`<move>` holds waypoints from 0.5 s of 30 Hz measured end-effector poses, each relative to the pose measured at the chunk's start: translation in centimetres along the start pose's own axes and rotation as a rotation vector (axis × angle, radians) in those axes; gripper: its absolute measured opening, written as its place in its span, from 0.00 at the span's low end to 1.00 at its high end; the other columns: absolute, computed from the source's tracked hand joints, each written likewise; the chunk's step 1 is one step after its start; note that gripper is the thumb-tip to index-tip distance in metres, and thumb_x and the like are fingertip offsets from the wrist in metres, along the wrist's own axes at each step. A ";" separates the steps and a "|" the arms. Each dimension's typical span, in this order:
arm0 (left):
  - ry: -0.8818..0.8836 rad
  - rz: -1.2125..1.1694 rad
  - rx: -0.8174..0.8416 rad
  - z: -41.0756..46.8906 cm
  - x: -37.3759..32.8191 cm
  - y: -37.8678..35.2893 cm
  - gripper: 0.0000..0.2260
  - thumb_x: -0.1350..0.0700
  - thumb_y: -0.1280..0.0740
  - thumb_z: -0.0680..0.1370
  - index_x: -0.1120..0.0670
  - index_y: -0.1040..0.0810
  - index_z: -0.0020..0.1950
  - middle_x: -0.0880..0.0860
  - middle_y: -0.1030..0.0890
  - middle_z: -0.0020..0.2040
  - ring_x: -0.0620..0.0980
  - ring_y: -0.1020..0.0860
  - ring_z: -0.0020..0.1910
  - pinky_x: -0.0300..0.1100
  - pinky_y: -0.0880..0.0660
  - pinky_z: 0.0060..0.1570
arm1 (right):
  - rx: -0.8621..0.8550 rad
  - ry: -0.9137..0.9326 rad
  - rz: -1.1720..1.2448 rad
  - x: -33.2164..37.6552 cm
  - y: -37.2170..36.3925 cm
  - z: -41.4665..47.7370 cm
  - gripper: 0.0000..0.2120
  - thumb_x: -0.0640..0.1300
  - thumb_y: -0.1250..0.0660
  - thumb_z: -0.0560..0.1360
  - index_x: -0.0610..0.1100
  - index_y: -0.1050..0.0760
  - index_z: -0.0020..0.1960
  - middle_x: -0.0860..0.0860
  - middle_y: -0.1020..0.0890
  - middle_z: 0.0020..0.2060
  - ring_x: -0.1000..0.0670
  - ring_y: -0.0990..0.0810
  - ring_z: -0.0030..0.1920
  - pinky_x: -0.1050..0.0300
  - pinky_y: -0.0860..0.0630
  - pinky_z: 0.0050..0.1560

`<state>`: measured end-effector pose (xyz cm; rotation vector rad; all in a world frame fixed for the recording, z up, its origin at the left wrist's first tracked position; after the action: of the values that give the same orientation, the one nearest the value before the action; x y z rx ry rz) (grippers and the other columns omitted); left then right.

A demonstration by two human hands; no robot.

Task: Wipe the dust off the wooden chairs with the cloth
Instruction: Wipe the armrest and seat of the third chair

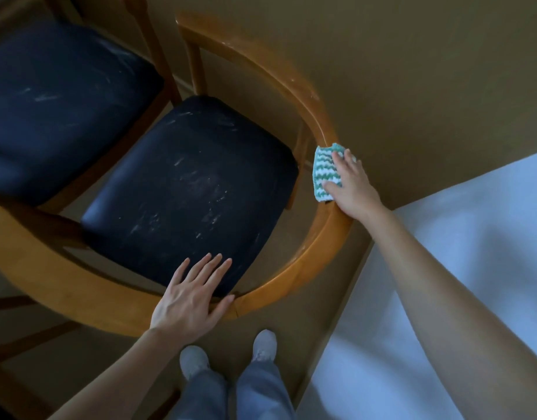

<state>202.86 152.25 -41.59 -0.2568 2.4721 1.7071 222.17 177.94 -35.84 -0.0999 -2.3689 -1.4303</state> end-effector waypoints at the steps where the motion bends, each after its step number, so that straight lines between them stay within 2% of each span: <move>1: 0.001 -0.003 0.008 0.0 0.0 0.0 0.30 0.36 0.57 0.79 0.50 0.35 0.73 0.51 0.30 0.70 0.50 0.35 0.71 0.50 0.48 0.70 | -0.019 0.001 0.006 0.0 -0.3 -1.8 0.31 0.51 0.44 0.81 0.49 0.57 0.78 0.49 0.57 0.77 0.45 0.60 0.76 0.45 0.49 0.73; 5: 0.007 -0.018 0.022 0.1 0.0 0.0 0.30 0.36 0.56 0.79 0.50 0.35 0.73 0.51 0.30 0.70 0.51 0.36 0.71 0.48 0.54 0.71 | -0.066 0.062 0.091 0.3 -2.7 -9.4 0.33 0.59 0.48 0.79 0.54 0.64 0.75 0.54 0.66 0.75 0.50 0.68 0.74 0.46 0.46 0.72; 7: 0.007 -0.019 0.025 0.1 -0.1 0.0 0.29 0.36 0.56 0.79 0.50 0.36 0.73 0.51 0.30 0.70 0.50 0.37 0.71 0.48 0.56 0.72 | -0.081 0.076 0.131 0.2 -3.2 -10.3 0.33 0.63 0.49 0.77 0.57 0.65 0.73 0.56 0.66 0.73 0.53 0.69 0.72 0.47 0.45 0.72; 11: 0.001 -0.019 0.006 0.2 -0.2 0.2 0.28 0.37 0.56 0.79 0.50 0.36 0.73 0.52 0.30 0.70 0.50 0.36 0.71 0.48 0.54 0.72 | -0.064 0.025 0.155 -0.5 -1.4 -5.8 0.31 0.55 0.45 0.80 0.52 0.57 0.77 0.52 0.60 0.77 0.48 0.62 0.76 0.44 0.45 0.72; 15: -0.008 -0.015 -0.006 0.2 -0.4 0.5 0.29 0.37 0.56 0.80 0.51 0.35 0.73 0.53 0.29 0.69 0.51 0.34 0.70 0.50 0.52 0.70 | 0.051 0.022 0.111 -0.9 0.5 1.7 0.30 0.51 0.43 0.80 0.50 0.53 0.78 0.50 0.56 0.77 0.47 0.55 0.76 0.45 0.48 0.72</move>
<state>203.15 152.65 -41.15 -0.2685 2.4532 1.7069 222.65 179.75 -36.37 -0.1979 -2.3410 -1.3124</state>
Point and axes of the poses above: each hand's wrist, its own z-axis towards the middle knuckle, its own y-axis out of the back of the hand, x = y × z, the point moved 7 cm from there along z, towards the middle knuckle
